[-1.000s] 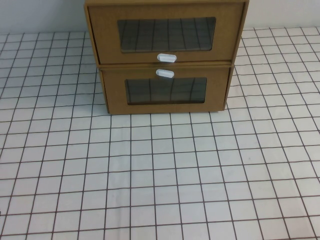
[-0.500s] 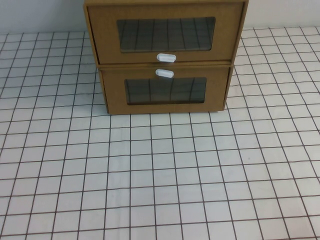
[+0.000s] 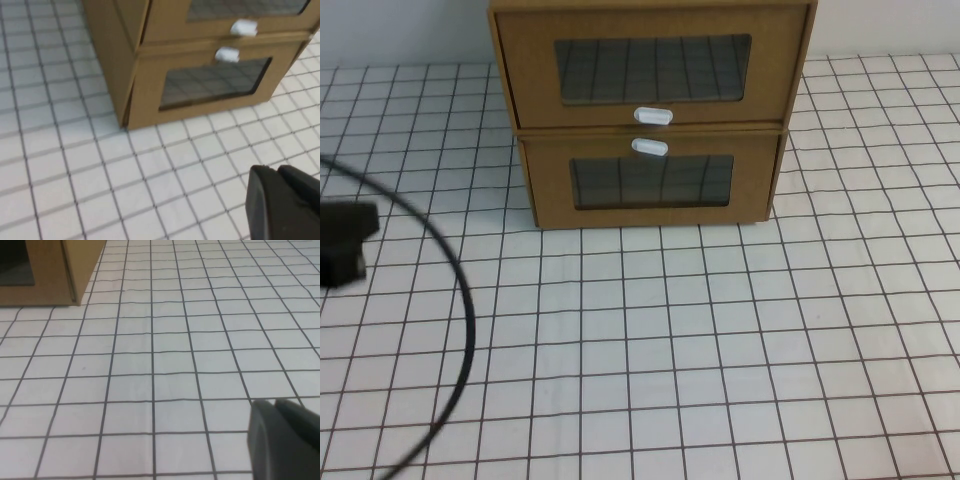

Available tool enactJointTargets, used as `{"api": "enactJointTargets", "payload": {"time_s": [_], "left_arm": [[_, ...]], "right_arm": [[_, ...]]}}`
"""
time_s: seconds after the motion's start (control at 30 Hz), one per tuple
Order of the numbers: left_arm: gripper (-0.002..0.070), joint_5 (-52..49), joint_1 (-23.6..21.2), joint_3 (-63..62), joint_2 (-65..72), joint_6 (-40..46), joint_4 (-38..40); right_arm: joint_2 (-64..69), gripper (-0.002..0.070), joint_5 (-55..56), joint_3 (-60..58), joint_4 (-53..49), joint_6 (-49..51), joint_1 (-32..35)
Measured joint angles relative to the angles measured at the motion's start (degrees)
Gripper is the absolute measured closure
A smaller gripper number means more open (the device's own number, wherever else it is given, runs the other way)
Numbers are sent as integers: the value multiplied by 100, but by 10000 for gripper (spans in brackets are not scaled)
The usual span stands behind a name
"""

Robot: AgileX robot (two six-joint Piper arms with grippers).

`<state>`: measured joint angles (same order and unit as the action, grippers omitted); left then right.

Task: Open the shoe box
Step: 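Pull the top drawer of the cardboard box fully open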

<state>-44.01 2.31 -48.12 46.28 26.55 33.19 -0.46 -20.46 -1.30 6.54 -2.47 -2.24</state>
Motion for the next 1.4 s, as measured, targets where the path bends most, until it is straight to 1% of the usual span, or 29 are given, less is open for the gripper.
{"api": "enactJointTargets", "payload": {"time_s": [0.07,0.13,0.23,0.37,0.53,0.6,0.73,0.87,1.0,1.4], "left_arm": [[680,-115,0,-770,674,434,363],[680,-228,12,-1504,1357,692,623],[680,-378,162,-2712,2293,919,769],[680,-766,576,-4428,3555,934,678],[680,-1460,1054,-6515,5064,647,302],[680,-1719,1192,-7279,5602,559,234],[680,-1979,1352,-8381,6358,420,155],[680,-2016,1426,-8812,6832,382,23],[680,-1979,1471,-8850,7096,382,-190],[680,-1697,1499,-8859,7482,417,-283]], "right_arm": [[0,690,0,0,0,0,0],[0,690,0,0,0,0,0],[0,689,0,0,0,0,0],[0,689,0,0,0,0,0],[0,689,0,0,0,0,0],[0,689,0,0,0,0,0],[0,689,0,0,0,0,0],[0,689,0,0,0,0,0],[0,690,0,0,0,0,0],[0,689,0,0,11,0,0]]}}
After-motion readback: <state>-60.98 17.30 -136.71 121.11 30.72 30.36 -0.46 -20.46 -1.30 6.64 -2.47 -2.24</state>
